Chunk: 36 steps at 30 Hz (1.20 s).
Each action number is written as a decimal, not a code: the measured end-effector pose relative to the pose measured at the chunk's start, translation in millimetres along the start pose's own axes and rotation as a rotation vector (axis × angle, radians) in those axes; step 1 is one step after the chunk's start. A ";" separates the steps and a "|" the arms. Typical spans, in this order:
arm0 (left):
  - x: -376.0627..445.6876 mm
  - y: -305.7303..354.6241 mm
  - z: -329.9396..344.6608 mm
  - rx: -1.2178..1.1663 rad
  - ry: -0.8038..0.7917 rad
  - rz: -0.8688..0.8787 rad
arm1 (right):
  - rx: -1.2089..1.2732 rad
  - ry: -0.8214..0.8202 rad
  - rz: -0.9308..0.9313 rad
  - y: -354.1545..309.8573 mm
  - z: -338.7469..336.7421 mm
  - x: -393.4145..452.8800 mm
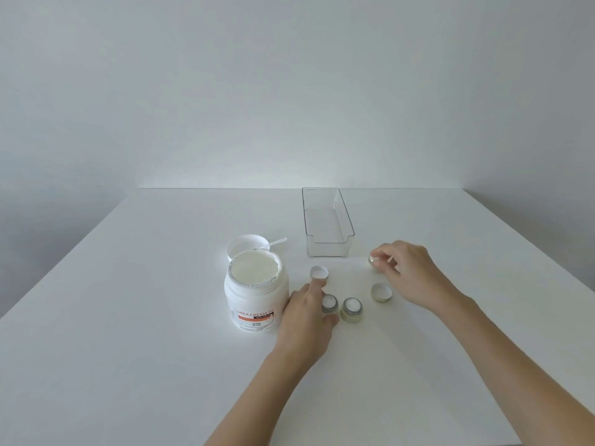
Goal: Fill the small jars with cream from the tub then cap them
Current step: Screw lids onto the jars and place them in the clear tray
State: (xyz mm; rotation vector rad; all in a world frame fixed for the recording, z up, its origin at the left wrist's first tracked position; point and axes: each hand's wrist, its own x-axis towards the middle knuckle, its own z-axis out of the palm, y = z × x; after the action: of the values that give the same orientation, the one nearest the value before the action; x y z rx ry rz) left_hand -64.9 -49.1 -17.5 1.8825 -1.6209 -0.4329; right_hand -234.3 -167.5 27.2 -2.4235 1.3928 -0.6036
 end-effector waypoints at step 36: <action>-6.0 35.5 -37.6 -0.705 0.238 -0.030 | 0.933 -0.185 -0.061 -58.5 -29.9 -34.7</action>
State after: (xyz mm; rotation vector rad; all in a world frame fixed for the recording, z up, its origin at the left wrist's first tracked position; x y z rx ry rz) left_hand -70.7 -36.8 32.8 1.3580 -1.0859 -0.6607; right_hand -220.4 -109.3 71.5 -1.7012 0.7079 -0.7887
